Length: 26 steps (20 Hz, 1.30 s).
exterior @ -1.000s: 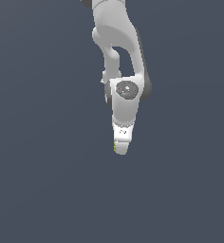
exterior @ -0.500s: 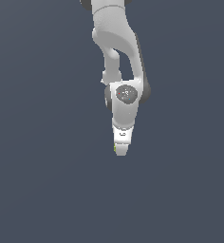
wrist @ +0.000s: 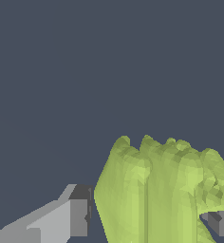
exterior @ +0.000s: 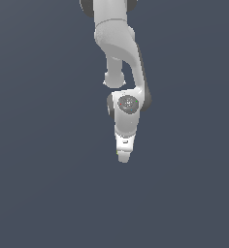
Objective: Pick up the object and move it to a goal position.
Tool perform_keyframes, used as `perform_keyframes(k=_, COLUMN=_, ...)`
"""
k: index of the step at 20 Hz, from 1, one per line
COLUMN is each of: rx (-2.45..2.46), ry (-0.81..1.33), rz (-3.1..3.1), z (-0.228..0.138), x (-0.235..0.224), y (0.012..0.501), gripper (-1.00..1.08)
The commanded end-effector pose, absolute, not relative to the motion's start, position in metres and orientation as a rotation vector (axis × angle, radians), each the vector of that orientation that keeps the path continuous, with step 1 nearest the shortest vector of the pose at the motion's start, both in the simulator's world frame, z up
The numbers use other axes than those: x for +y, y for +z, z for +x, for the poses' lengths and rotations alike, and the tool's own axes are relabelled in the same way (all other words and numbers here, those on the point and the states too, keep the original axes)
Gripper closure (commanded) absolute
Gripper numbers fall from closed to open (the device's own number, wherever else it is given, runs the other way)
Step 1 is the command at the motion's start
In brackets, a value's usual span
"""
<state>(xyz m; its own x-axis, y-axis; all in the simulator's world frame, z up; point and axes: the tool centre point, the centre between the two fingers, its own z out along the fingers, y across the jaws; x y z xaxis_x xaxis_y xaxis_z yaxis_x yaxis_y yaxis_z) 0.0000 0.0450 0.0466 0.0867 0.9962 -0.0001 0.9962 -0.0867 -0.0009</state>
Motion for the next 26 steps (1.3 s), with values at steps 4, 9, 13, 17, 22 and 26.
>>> perform_keyframes(k=4, rx=-2.123, ry=0.000, rz=-2.315, z=0.000, x=0.045, y=0.046, gripper=1.08)
perform_keyframes(k=9, rx=-2.123, ry=0.000, rz=-2.315, z=0.000, x=0.045, y=0.046, gripper=1.08)
perform_keyframes(k=13, rx=-2.124, ry=-0.001, rz=-2.316, z=0.001, x=0.045, y=0.049, gripper=1.08)
perform_keyframes(k=17, rx=-2.124, ry=-0.001, rz=-2.316, z=0.004, x=0.047, y=0.062, gripper=1.08)
perform_keyframes(k=22, rx=-2.124, ry=-0.001, rz=-2.315, z=0.011, x=0.051, y=0.091, gripper=1.08)
perform_keyframes(k=26, rx=-2.124, ry=-0.002, rz=-2.314, z=0.019, x=0.056, y=0.124, gripper=1.08)
